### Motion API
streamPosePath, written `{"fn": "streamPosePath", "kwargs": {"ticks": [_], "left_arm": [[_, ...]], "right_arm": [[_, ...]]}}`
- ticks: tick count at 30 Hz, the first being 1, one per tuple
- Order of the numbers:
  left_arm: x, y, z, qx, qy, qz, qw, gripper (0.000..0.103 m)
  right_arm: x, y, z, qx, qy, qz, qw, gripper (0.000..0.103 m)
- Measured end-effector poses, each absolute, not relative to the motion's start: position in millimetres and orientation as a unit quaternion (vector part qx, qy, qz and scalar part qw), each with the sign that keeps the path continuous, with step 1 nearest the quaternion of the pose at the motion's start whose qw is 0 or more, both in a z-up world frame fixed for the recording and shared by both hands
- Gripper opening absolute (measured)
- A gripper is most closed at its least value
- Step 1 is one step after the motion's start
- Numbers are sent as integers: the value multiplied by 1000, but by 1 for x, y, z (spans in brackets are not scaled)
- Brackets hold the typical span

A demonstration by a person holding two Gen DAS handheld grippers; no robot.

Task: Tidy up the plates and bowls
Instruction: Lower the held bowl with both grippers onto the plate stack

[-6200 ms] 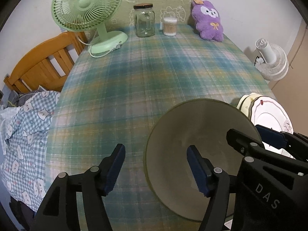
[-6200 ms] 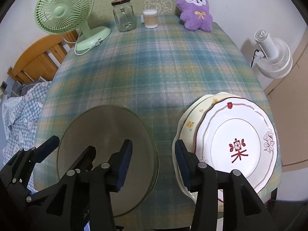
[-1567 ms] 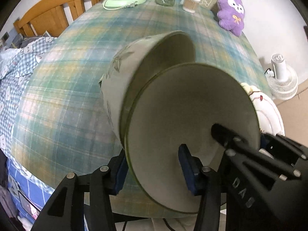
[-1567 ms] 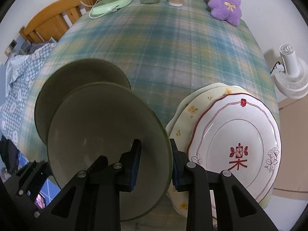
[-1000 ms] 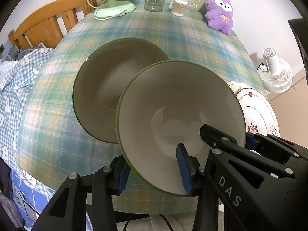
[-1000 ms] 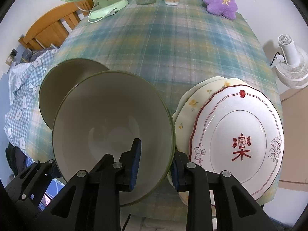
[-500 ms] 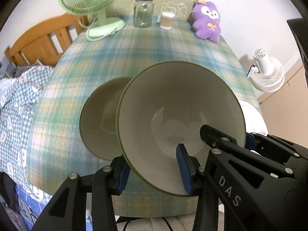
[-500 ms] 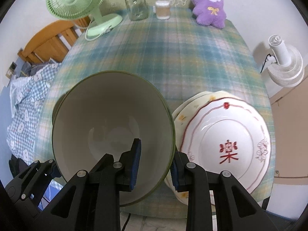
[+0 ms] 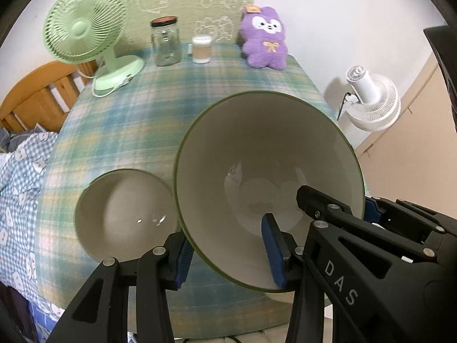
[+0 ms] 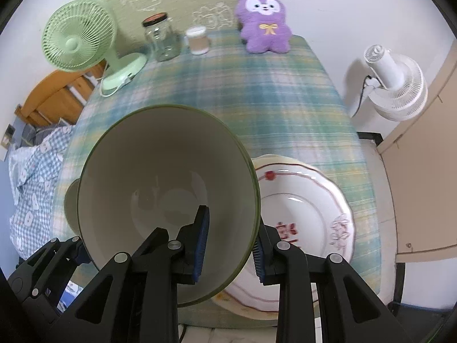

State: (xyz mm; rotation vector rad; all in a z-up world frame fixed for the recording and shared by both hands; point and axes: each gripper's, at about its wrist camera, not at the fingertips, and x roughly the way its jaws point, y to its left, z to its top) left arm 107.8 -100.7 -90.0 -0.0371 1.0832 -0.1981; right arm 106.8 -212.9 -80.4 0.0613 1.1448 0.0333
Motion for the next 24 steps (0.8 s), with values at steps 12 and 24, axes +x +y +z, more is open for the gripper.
{"fn": "streamPosePath", "kwargs": {"ticks": [12, 24], "left_arm": [[111, -155, -112, -10, 539, -116, 834, 44], [103, -176, -130, -4, 549, -107, 829, 44]], "right_arm": [[102, -267, -106, 41, 566, -10, 823, 31], [98, -286, -128, 46, 576, -5, 816, 31]]}}
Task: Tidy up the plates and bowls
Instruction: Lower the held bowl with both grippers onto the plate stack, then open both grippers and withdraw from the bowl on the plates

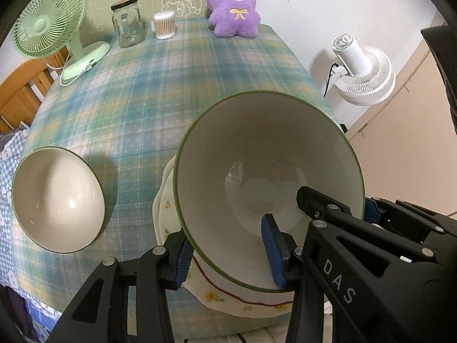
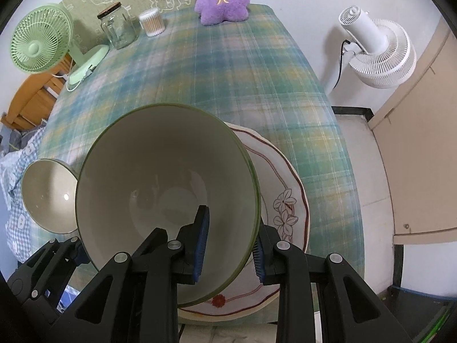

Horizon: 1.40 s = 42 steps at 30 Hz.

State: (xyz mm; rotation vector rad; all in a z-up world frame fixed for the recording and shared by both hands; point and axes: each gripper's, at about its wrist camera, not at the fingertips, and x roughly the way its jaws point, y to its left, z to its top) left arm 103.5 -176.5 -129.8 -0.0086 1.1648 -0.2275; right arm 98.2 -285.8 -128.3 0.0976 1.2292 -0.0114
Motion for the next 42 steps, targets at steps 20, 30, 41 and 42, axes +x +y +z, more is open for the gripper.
{"fn": "streamPosePath", "kwargs": {"ticks": [20, 30, 41, 42], "left_arm": [[109, -176, -131, -4, 560, -96, 823, 61], [108, -165, -111, -15, 532, -74, 843, 74], [114, -115, -59, -27, 473, -50, 879, 80], [115, -109, -56, -27, 469, -51, 881, 80]], "right_arm": [[105, -289, -131, 50, 589, 16, 807, 46], [110, -293, -114, 45, 574, 5, 818, 58], [112, -274, -56, 54, 519, -16, 853, 58], [111, -269, -52, 55, 514, -18, 856, 58]]}}
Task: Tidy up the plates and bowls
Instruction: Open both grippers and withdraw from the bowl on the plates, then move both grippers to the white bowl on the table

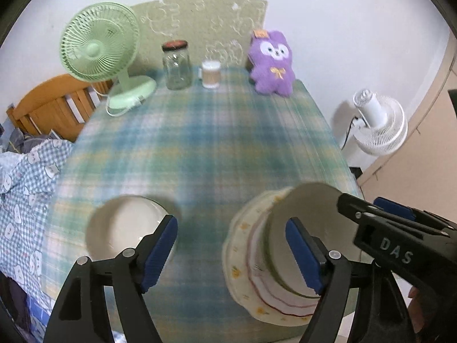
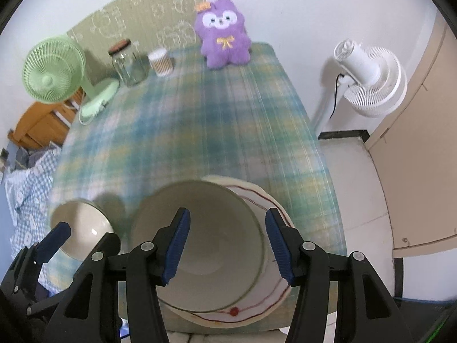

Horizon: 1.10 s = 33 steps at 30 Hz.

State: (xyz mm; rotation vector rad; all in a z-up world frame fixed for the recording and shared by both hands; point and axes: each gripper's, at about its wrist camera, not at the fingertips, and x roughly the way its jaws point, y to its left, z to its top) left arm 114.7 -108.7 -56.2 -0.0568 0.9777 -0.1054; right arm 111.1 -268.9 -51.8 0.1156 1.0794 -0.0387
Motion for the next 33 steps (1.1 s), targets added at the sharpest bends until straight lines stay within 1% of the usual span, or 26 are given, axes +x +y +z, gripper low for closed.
{"fn": "streamPosePath", "kwargs": {"ticks": [5, 12, 20, 23, 26, 29, 31, 32, 33], "left_arm": [[120, -76, -48, -14, 457, -58, 888, 80], [120, -37, -47, 27, 446, -68, 892, 80], [121, 0, -62, 58, 450, -66, 889, 79], [123, 7, -72, 66, 458, -69, 884, 77], [124, 13, -81, 74, 465, -70, 879, 73], [126, 17, -91, 80, 473, -72, 874, 65], [128, 21, -98, 82, 481, -74, 870, 55], [129, 22, -102, 84, 484, -75, 868, 52], [131, 24, -105, 85, 488, -75, 866, 45]], "right_arm": [[104, -237, -39, 63, 493, -32, 867, 58], [97, -184, -35, 74, 475, -29, 877, 59], [98, -136, -51, 79, 478, -23, 874, 59], [99, -123, -63, 84, 488, -15, 868, 59], [101, -112, -76, 85, 501, -10, 861, 59], [103, -101, -90, 86, 517, -3, 852, 59], [105, -96, -99, 91, 526, -1, 845, 59], [106, -95, -103, 93, 529, 0, 843, 59], [108, -94, -107, 94, 534, 0, 840, 59]]}}
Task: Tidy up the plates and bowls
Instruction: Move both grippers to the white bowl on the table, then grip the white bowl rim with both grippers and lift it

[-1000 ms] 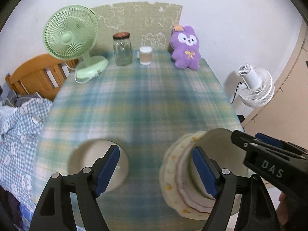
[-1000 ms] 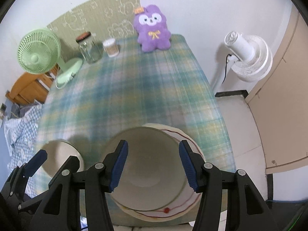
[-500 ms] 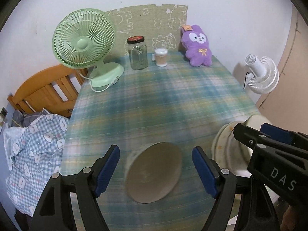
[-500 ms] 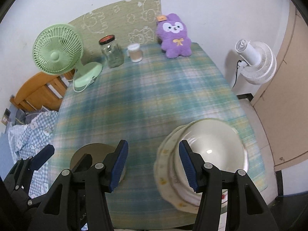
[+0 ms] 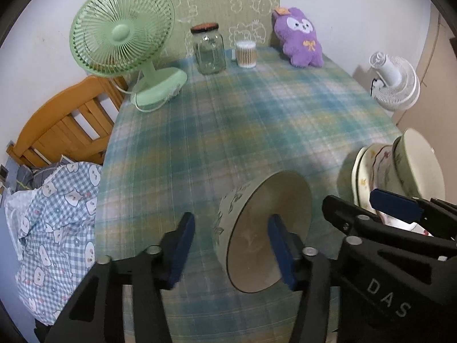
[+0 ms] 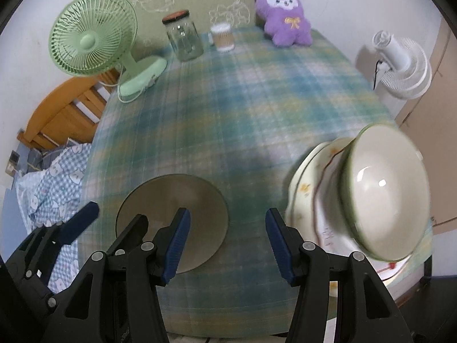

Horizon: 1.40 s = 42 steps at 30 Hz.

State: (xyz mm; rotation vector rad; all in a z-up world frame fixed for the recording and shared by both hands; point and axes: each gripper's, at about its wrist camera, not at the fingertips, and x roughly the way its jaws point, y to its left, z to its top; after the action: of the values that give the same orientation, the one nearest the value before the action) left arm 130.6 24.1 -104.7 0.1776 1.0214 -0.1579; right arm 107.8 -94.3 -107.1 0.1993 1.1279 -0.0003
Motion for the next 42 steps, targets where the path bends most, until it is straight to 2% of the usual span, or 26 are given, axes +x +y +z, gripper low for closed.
{"fn": "streamPosePath", "kwargs": {"ticks": [4, 10, 16, 20, 22, 24, 26, 28, 42], "left_arm": [[137, 34, -116, 78, 502, -71, 858, 32], [147, 46, -123, 71, 513, -62, 853, 27], [161, 59, -131, 60, 520, -47, 851, 27], [175, 65, -137, 54, 524, -40, 849, 25], [179, 67, -141, 56, 527, -45, 847, 20], [180, 67, -145, 66, 530, -45, 844, 18], [182, 72, -148, 64, 532, -43, 843, 14], [185, 76, -150, 60, 536, -43, 841, 10], [176, 70, -131, 49, 528, -65, 845, 10]], "right_arm": [[114, -90, -121, 101, 546, 1, 832, 59], [128, -82, -133, 107, 558, 2, 823, 59], [144, -77, -145, 107, 569, -6, 815, 58], [152, -71, -160, 109, 589, 1, 801, 38], [155, -68, -168, 112, 596, 5, 795, 28], [157, -64, -167, 115, 588, 15, 801, 24], [160, -57, -166, 100, 583, 20, 806, 14], [164, -50, -166, 85, 584, 21, 807, 13], [153, -55, -137, 67, 581, 2, 811, 13]]}}
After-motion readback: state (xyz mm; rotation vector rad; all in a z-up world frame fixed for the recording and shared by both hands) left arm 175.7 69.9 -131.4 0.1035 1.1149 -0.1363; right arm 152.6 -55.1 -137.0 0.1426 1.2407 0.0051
